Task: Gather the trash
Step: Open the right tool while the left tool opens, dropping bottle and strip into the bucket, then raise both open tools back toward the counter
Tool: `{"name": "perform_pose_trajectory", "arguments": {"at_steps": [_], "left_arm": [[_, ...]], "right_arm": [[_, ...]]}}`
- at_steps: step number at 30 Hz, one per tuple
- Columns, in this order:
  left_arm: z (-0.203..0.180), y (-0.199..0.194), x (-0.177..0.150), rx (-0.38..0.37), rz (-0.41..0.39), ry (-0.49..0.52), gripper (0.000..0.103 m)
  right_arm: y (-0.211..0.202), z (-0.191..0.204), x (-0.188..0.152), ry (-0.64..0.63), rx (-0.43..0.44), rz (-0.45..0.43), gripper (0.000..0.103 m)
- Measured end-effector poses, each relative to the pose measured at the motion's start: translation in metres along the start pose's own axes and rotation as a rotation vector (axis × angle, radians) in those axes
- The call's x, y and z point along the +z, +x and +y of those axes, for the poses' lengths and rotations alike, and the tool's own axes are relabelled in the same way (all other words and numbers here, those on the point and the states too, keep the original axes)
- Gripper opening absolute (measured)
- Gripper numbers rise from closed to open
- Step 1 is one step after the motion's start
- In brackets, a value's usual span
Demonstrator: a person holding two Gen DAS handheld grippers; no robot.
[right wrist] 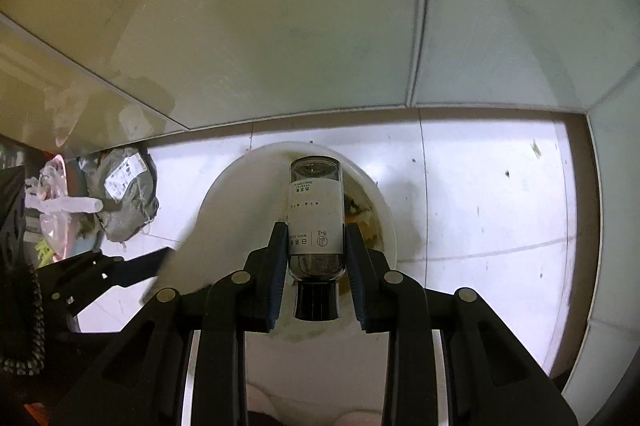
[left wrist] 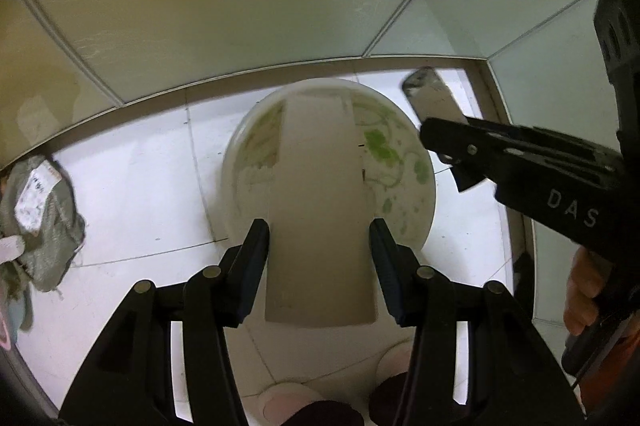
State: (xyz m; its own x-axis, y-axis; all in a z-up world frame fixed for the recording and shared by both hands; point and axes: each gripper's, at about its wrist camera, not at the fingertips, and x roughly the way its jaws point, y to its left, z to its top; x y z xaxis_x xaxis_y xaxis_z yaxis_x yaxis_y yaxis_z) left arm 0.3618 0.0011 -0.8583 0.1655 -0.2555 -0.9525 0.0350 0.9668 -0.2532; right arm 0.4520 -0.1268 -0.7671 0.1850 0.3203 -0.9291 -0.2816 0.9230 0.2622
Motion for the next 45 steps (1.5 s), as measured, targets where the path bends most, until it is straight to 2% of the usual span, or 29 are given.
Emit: {"name": "perform_pose_trajectory", "arguments": {"at_steps": [3,6,10,15,19,23,29,35,38,41,45], "left_arm": [[-0.004,0.003,-0.001,0.018,0.001,0.020,0.054],[-0.005,-0.001,-0.002,0.046,0.002,0.024,0.054],[-0.008,-0.023,-0.002,0.035,-0.018,0.005,0.054],[-0.025,-0.082,0.004,0.038,-0.036,-0.029,0.054],[-0.037,-0.140,0.006,0.042,-0.047,-0.048,0.054],[-0.052,-0.215,0.009,0.038,-0.079,-0.070,0.054],[-0.082,-0.364,0.032,0.073,-0.194,-0.053,0.054],[-0.106,-0.510,0.057,0.087,-0.360,-0.045,0.054],[-0.115,-0.571,0.064,0.095,-0.443,-0.031,0.054],[-0.122,-0.640,0.066,0.095,-0.550,-0.005,0.054],[-0.129,-0.710,0.066,0.123,-0.673,0.031,0.054]], "right_arm": [[0.004,-0.005,0.003,-0.020,0.001,-0.005,0.037],[0.002,-0.012,0.003,-0.008,0.011,-0.009,0.038],[-0.016,-0.016,0.002,0.023,0.027,0.000,0.038],[-0.062,-0.011,0.004,0.057,0.018,0.002,0.039],[-0.119,0.001,0.010,0.071,0.018,-0.001,0.039],[-0.192,0.021,0.024,0.062,0.006,-0.021,0.038],[-0.319,0.058,0.054,0.039,-0.004,-0.115,0.039],[-0.452,0.097,0.081,0.020,0.012,-0.270,0.039],[-0.510,0.119,0.089,0.007,0.004,-0.356,0.039],[-0.564,0.139,0.091,-0.011,-0.005,-0.441,0.039],[-0.617,0.164,0.090,-0.029,-0.019,-0.552,0.039]]}}
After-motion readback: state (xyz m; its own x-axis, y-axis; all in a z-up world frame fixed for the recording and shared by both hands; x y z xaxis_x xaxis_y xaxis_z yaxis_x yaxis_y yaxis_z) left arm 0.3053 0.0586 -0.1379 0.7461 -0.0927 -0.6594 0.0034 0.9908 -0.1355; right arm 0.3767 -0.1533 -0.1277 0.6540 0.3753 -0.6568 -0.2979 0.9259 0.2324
